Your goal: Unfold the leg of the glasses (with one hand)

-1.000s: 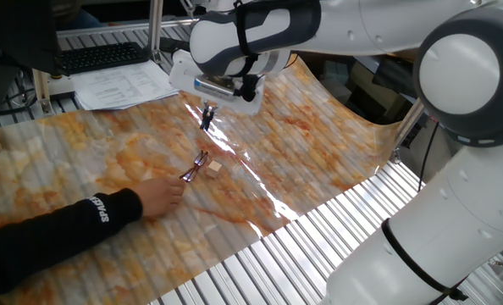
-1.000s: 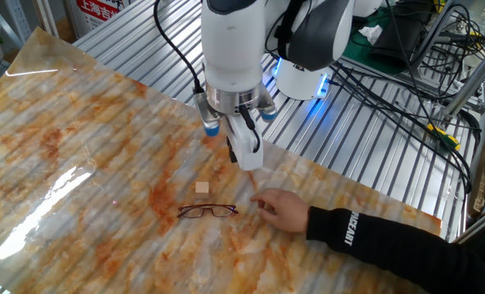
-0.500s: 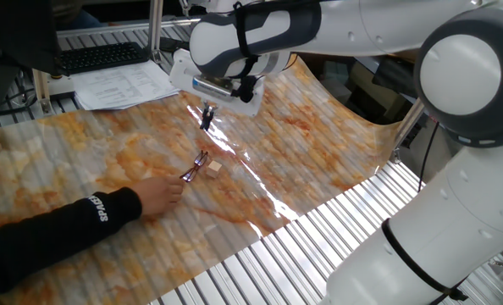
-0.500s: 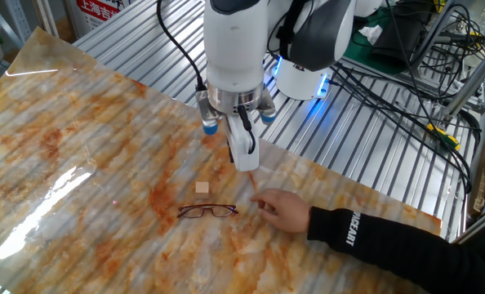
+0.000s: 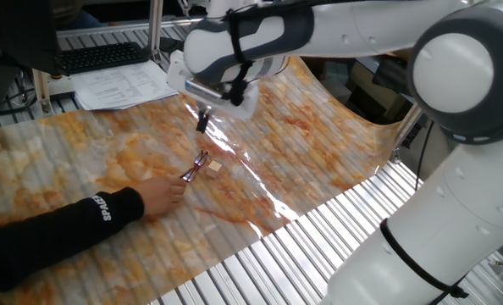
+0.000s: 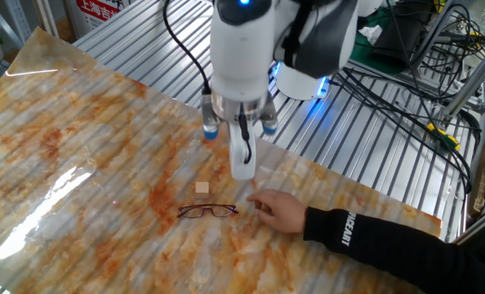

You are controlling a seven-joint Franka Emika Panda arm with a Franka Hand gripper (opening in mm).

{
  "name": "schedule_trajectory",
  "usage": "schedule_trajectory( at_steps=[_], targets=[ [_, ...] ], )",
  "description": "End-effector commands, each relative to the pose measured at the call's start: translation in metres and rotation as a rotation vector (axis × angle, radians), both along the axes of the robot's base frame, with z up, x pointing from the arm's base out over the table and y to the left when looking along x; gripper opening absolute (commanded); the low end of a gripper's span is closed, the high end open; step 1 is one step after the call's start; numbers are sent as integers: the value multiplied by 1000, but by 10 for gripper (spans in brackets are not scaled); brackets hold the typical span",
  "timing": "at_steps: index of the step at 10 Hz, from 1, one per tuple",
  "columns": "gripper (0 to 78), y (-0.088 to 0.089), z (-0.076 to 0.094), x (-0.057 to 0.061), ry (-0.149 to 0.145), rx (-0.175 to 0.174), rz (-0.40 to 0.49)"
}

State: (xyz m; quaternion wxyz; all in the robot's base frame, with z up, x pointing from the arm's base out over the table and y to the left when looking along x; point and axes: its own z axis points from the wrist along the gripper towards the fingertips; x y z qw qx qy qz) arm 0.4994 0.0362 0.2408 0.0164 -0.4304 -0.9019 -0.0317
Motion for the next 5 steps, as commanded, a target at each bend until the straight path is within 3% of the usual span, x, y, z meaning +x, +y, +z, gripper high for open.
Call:
schedule_trajectory(
  at_steps=[1,5],
  targets=[
    [0,17,-23,13,0,-48,-88],
    [0,25,-48,14,-7,-59,-101]
  ],
)
